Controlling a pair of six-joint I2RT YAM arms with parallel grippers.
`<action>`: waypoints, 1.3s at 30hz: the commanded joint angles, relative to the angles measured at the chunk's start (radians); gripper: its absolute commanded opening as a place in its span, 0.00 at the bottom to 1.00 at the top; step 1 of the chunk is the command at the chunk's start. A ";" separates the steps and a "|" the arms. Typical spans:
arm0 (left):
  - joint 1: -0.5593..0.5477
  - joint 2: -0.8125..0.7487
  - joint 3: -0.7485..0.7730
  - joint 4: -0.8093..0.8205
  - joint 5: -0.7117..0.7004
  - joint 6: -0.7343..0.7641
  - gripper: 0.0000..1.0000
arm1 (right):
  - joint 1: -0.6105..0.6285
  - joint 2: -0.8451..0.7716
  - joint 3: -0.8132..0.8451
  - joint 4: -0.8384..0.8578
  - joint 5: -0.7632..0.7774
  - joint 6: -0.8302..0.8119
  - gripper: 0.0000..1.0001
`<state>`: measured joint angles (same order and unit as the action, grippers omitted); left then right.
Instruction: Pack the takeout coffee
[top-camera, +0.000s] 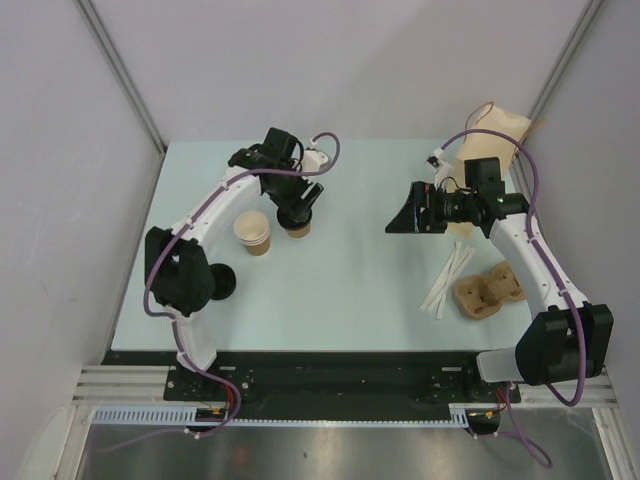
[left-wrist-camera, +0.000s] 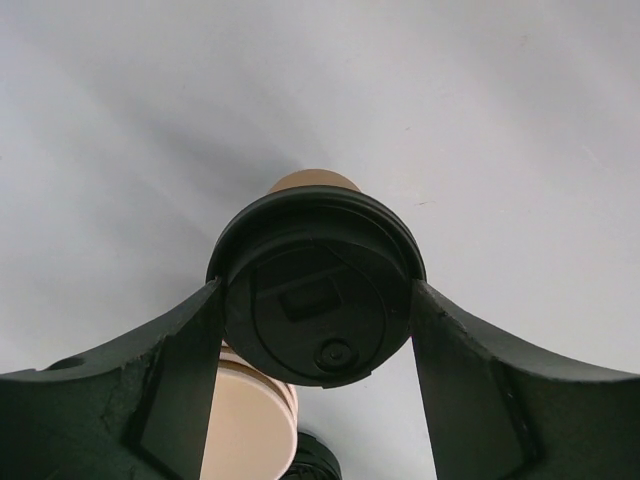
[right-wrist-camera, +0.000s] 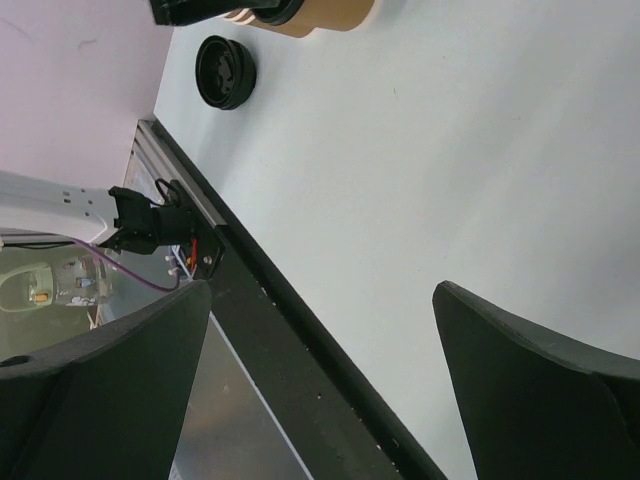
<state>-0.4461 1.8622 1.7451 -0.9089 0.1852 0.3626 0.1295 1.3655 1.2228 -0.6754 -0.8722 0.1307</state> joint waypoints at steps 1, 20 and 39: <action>0.023 0.063 0.047 -0.030 -0.007 -0.073 0.51 | -0.001 -0.005 0.015 0.020 -0.010 0.007 1.00; 0.046 0.094 0.002 0.012 -0.030 -0.218 0.76 | -0.007 -0.020 0.015 0.043 -0.021 0.007 1.00; 0.047 -0.165 0.153 -0.056 0.126 -0.097 1.00 | -0.212 -0.031 0.518 -0.209 0.127 -0.316 1.00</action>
<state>-0.4068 1.8599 1.8832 -0.9604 0.2394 0.2108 0.0036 1.3380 1.5940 -0.8040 -0.8082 -0.0631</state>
